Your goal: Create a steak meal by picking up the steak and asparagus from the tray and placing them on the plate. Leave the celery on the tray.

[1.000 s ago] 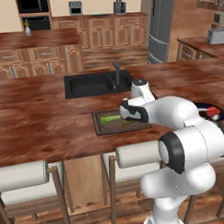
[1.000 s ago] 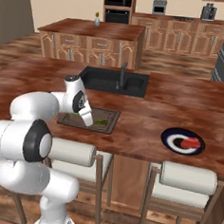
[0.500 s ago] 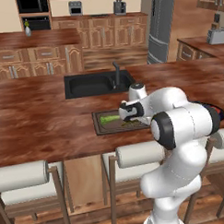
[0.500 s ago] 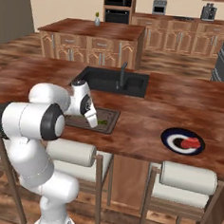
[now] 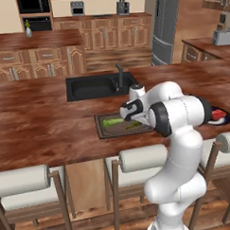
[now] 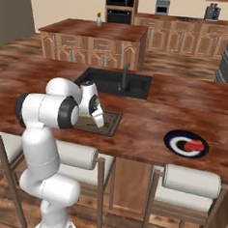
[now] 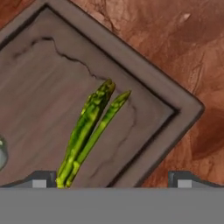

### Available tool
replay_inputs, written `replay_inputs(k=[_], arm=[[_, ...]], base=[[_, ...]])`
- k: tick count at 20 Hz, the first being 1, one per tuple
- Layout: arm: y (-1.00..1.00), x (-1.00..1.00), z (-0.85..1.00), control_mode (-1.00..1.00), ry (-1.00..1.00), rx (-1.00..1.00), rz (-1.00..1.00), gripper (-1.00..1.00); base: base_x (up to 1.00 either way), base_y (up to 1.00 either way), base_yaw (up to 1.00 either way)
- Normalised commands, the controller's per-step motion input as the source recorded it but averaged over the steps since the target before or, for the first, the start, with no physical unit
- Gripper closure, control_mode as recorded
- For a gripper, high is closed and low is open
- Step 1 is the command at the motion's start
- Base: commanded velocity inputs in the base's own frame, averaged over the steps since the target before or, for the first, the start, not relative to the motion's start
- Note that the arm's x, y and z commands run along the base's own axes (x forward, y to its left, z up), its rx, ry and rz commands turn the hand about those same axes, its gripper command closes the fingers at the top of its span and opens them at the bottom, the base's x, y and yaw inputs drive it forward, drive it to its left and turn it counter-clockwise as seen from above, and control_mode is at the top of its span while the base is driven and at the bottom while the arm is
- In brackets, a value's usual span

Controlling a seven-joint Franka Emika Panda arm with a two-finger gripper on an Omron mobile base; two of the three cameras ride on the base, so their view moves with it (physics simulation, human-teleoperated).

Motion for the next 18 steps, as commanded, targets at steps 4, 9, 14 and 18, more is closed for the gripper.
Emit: replay_inputs(k=[4, 9, 14, 18], arm=[[-0.07, 0.23, -0.44, -1.0, 0.01, 0.0, 0.0, -1.0], [-0.17, 0.15, -0.41, -1.0, 0.0, 0.0, 0.0, -1.0], [-0.15, 0.35, -0.07, -1.0, 0.03, 0.0, 0.0, -1.0], [-0.01, 0.36, 0.0, -1.0, 0.04, 0.0, 0.0, -1.0]], base=[[0.0, 0.0, 0.0], [0.0, 0.0, 0.0], [0.0, 0.0, 0.0], [0.0, 0.0, 0.0]])
